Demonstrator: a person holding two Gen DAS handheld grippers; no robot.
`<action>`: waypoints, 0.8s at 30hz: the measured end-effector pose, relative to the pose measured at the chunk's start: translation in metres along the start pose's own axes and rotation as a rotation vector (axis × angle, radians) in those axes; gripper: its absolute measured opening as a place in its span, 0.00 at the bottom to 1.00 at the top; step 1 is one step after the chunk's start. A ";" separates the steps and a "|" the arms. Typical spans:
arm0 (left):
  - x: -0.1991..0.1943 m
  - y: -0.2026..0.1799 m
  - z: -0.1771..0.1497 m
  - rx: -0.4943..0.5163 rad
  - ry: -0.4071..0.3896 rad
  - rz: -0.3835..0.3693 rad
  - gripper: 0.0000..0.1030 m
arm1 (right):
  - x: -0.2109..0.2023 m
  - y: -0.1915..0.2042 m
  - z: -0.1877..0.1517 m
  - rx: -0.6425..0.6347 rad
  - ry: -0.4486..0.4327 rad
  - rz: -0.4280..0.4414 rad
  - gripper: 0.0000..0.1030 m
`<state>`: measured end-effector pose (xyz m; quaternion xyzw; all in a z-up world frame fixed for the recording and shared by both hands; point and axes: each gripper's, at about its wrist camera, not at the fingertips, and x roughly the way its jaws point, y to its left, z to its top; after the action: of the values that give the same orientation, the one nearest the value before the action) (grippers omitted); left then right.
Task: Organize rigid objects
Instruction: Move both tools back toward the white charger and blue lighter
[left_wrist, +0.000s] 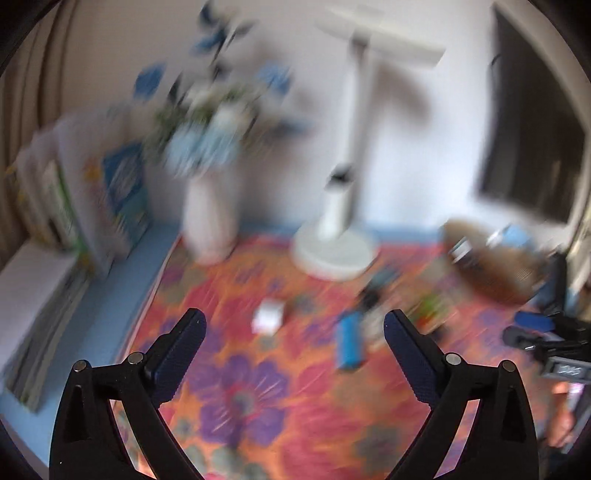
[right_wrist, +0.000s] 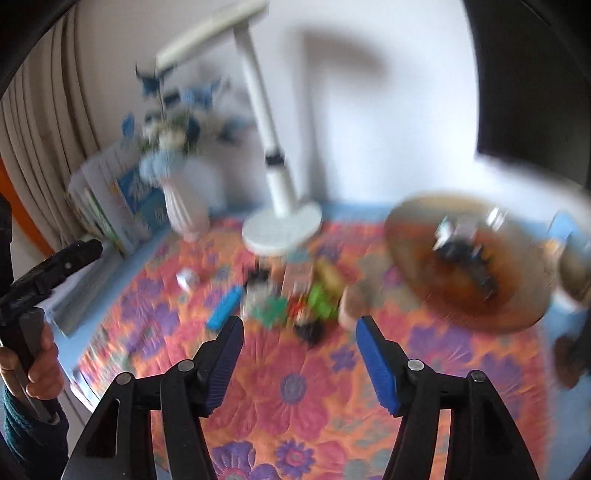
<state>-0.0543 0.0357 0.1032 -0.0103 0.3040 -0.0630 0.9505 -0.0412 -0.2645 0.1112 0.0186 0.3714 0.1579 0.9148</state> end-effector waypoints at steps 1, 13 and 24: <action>0.016 0.007 -0.016 -0.006 0.031 0.019 0.94 | 0.021 0.002 -0.015 0.000 0.032 0.006 0.60; 0.066 0.028 -0.058 -0.058 0.147 0.032 0.94 | 0.084 -0.034 -0.054 0.126 0.118 0.017 0.60; 0.064 0.039 -0.057 -0.090 0.202 0.038 0.94 | 0.072 -0.015 -0.053 0.083 0.102 -0.043 0.61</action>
<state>-0.0313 0.0673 0.0179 -0.0410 0.4009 -0.0320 0.9147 -0.0249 -0.2610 0.0225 0.0407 0.4239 0.1235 0.8963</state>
